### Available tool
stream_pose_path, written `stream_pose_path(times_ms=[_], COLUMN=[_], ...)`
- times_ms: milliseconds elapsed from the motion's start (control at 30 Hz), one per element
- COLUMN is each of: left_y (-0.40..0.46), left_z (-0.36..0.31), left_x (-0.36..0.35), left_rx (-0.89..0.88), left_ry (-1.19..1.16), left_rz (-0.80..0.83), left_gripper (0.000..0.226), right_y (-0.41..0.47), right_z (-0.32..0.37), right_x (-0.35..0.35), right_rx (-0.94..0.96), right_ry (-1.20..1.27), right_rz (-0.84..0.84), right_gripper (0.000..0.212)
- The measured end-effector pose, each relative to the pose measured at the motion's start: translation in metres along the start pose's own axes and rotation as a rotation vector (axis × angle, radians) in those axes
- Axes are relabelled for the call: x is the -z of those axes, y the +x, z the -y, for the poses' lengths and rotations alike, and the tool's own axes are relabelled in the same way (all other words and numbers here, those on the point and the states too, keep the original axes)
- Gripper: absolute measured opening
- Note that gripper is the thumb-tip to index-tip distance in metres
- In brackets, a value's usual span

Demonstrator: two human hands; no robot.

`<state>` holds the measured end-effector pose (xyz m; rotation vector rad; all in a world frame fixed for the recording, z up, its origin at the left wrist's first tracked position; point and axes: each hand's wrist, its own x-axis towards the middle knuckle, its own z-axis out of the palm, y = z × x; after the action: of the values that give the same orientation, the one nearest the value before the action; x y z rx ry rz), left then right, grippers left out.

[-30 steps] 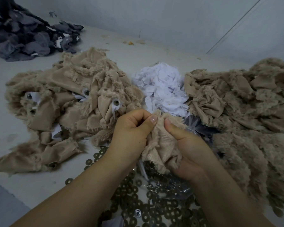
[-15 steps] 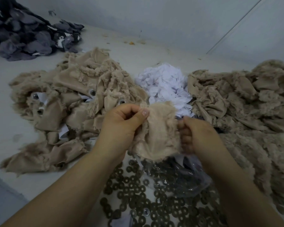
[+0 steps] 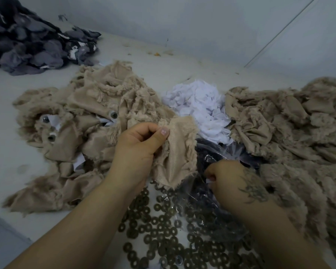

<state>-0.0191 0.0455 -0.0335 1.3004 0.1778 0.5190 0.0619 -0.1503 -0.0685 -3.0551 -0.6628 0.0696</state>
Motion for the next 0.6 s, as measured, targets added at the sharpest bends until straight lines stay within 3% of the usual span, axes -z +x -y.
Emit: stream_pose_path(times_ms=[300,467,600], left_y=[0.01,0.015,0.017], left_z=[0.002,0.005,0.007], left_x=[-0.01,-0.015,-0.017], left_rx=[0.008,0.006,0.001], left_ry=[-0.002,0.015,0.043], left_rz=[0.025,0.027,0.039], left_gripper=[0.016,0.019,0.022], right_y=[0.006,0.005,0.008], right_z=[-0.004,-0.011,-0.01], right_x=[0.005,0.019,0.022], right_rx=[-0.044,0.069,0.105], right_ry=[0.084,0.082,-0.026], right_rz=[-0.063,0.016,0.102], right_gripper=[0.028,0.075,0.086])
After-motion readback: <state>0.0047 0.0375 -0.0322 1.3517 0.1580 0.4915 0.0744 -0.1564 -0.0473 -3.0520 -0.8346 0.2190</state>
